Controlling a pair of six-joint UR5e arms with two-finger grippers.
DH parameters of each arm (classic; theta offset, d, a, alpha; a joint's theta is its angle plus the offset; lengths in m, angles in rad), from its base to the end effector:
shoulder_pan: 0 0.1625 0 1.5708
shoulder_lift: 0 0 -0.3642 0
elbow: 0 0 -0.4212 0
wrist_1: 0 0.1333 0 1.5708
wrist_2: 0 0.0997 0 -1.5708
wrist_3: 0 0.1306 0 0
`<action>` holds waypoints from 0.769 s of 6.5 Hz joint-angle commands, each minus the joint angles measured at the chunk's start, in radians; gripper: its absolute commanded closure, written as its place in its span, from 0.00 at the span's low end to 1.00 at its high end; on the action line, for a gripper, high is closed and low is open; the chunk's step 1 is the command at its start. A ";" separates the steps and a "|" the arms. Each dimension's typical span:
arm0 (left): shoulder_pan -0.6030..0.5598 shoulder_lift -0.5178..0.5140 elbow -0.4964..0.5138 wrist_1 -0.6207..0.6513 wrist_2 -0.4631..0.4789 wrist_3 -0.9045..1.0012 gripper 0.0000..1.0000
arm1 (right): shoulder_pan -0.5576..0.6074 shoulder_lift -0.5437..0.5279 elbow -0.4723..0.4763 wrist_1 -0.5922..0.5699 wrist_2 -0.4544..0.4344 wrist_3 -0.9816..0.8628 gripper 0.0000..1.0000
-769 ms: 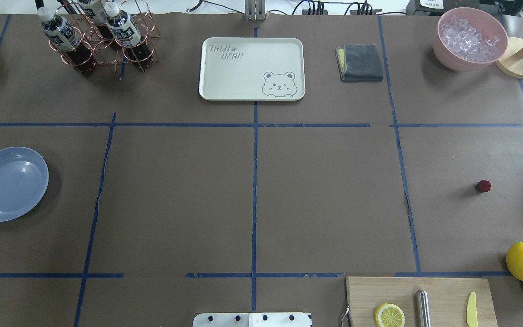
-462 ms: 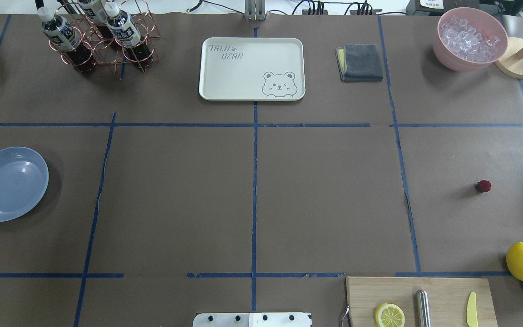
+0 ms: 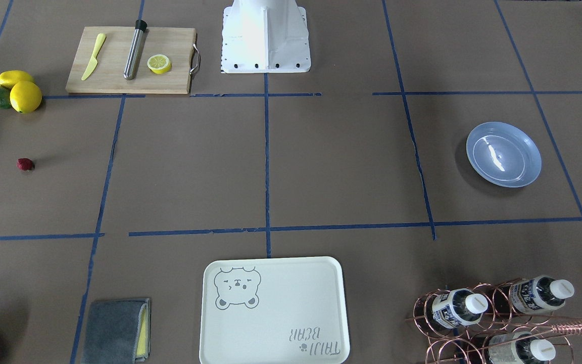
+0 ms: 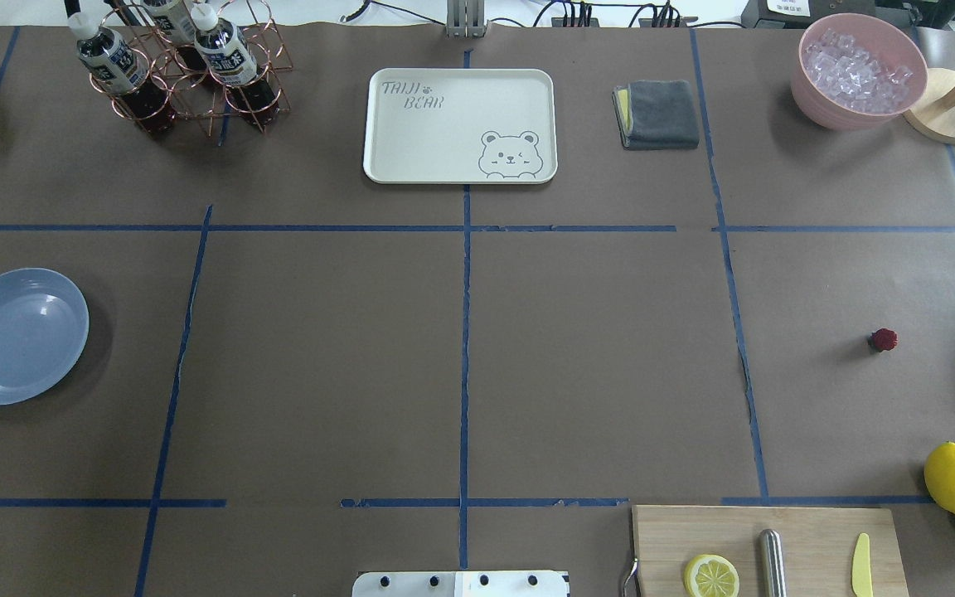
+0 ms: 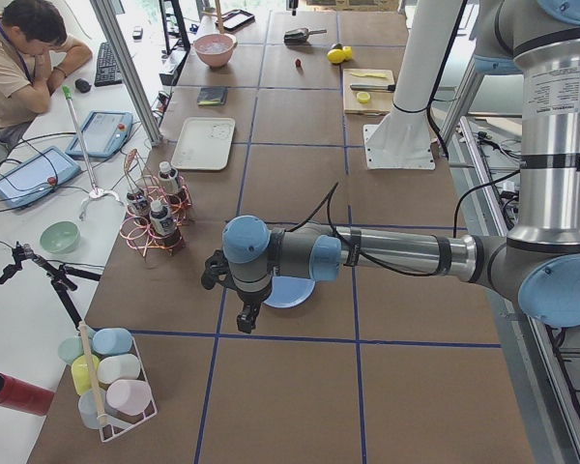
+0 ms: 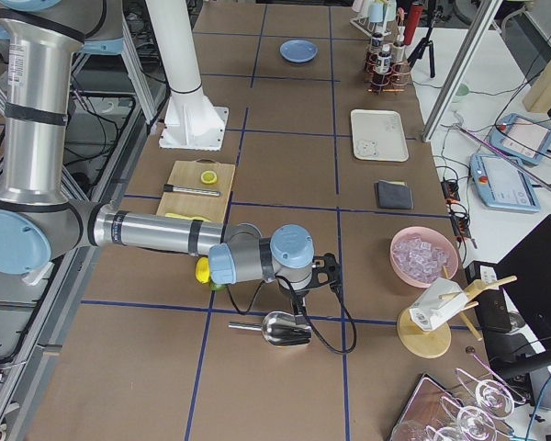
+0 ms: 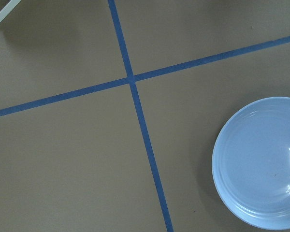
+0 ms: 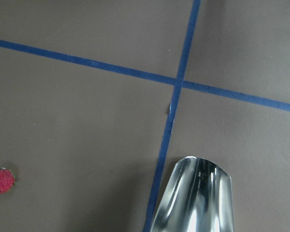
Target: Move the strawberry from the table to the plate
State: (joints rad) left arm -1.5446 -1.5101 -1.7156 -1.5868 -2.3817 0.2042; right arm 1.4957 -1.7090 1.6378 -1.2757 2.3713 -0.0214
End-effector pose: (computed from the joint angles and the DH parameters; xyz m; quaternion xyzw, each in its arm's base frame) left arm -0.0254 -0.5066 0.5702 0.0808 0.3883 0.1251 0.9094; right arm 0.0029 -0.4890 0.6197 0.0925 -0.3898 -0.0876 0.9120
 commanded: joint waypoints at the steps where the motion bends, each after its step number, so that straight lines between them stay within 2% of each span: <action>1: 0.001 -0.066 0.005 -0.085 -0.001 -0.002 0.00 | -0.018 0.084 0.022 0.030 -0.006 0.160 0.00; 3: 0.001 -0.119 -0.009 -0.327 -0.005 -0.005 0.00 | -0.015 0.080 0.036 0.131 0.005 0.247 0.00; 5: 0.001 -0.119 0.002 -0.444 -0.011 -0.003 0.00 | -0.015 0.060 0.022 0.187 0.005 0.247 0.00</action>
State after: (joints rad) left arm -1.5426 -1.6329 -1.7130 -1.9727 -2.3911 0.2013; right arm 1.4795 -1.6358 1.6628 -1.1119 2.3778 0.2178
